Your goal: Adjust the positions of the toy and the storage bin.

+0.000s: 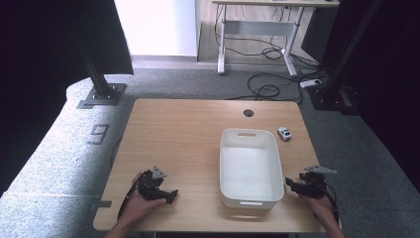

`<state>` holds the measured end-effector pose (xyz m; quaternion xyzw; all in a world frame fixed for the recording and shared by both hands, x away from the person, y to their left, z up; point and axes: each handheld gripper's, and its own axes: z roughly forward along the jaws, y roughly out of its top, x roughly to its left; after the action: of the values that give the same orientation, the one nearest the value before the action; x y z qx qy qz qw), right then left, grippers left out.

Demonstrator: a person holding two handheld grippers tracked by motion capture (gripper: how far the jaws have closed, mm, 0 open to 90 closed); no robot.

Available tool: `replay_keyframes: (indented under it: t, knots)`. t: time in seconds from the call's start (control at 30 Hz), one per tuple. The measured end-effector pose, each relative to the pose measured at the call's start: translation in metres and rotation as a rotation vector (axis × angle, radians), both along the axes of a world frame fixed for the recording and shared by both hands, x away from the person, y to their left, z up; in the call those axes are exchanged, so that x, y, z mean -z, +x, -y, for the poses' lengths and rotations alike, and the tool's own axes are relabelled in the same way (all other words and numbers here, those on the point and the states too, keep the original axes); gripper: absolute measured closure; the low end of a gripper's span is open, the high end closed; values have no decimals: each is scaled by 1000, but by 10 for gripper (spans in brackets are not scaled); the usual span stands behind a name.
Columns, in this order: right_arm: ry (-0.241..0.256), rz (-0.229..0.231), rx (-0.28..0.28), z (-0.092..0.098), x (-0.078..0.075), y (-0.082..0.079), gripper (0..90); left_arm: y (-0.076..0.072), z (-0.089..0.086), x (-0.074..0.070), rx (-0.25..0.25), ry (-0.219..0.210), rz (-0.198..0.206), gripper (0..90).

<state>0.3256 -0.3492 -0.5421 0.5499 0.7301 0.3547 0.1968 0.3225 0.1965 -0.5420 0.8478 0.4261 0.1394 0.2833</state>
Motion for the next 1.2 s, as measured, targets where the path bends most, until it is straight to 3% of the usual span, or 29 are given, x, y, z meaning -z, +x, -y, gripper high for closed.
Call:
replay_keyframes:
  t: [0.37,0.7,1.2]
  knots:
    - [22,66,-13,-3,-18,-1,315,-3,-2,-2,-3,2,-1,37]
    - [60,170,-19,-15,-44,-11,316,-6,-1,-3,0,7,-8,61]
    - [101,220,-49,-31,-64,-16,310,-6,-2,-3,2,7,-9,61]
